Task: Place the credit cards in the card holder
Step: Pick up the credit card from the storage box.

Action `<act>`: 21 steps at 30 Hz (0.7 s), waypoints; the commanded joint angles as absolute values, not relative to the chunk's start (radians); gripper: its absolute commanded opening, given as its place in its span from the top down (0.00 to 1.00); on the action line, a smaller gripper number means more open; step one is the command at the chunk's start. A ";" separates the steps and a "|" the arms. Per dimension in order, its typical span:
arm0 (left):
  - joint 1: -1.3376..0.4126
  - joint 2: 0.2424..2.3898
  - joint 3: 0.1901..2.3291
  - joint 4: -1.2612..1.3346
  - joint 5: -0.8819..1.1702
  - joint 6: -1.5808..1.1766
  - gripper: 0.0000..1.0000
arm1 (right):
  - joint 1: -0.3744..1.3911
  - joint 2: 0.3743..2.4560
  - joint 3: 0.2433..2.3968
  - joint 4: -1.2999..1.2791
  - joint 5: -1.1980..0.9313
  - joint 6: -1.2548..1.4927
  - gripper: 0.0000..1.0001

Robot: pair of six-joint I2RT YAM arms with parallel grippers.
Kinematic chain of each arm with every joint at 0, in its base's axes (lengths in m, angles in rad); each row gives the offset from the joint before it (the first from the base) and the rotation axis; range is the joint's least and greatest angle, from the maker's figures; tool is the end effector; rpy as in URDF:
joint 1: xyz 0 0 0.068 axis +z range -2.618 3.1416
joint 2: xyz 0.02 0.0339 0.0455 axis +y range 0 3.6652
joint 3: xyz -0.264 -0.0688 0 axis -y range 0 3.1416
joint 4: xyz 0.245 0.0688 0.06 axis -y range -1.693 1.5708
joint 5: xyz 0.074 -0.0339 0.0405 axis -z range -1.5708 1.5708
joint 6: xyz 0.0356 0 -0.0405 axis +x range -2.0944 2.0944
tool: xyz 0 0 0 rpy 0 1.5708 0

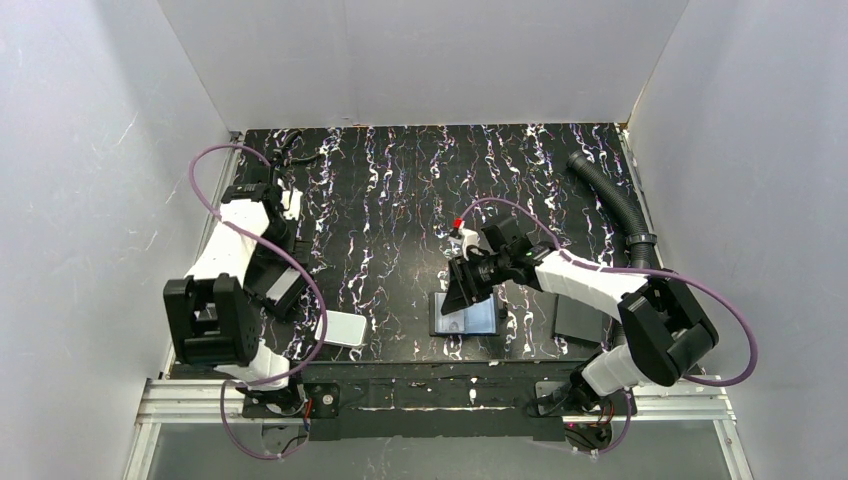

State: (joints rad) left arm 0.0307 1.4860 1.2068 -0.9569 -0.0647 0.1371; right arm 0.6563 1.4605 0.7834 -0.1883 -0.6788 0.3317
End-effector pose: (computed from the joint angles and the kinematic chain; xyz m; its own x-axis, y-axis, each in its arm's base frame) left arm 0.2855 0.0111 0.2633 -0.9423 0.1075 -0.3171 0.0777 0.9914 0.1054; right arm 0.2125 0.1919 0.1917 -0.8300 -0.3193 -0.4573 -0.5575 0.4995 0.6631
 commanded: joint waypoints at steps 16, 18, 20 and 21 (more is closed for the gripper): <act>0.069 1.632 1.130 -0.895 0.103 0.137 0.18 | 0.706 1.442 0.811 -0.190 -0.684 0.300 0.51; 0.069 1.634 1.121 -0.887 0.083 0.136 0.18 | 0.706 1.447 0.813 -0.188 -0.686 0.301 0.51; 0.069 1.636 1.116 -0.877 0.085 0.135 0.17 | 0.705 1.453 0.816 -0.186 -0.690 0.302 0.51; 0.069 1.641 1.115 -0.876 0.086 0.135 0.17 | 0.706 1.455 0.818 -0.186 -0.691 0.302 0.52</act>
State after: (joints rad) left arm 0.0677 1.6424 1.1339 -0.8661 0.0536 0.1444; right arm 0.7025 1.4475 0.7834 -0.1894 -0.6773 0.3103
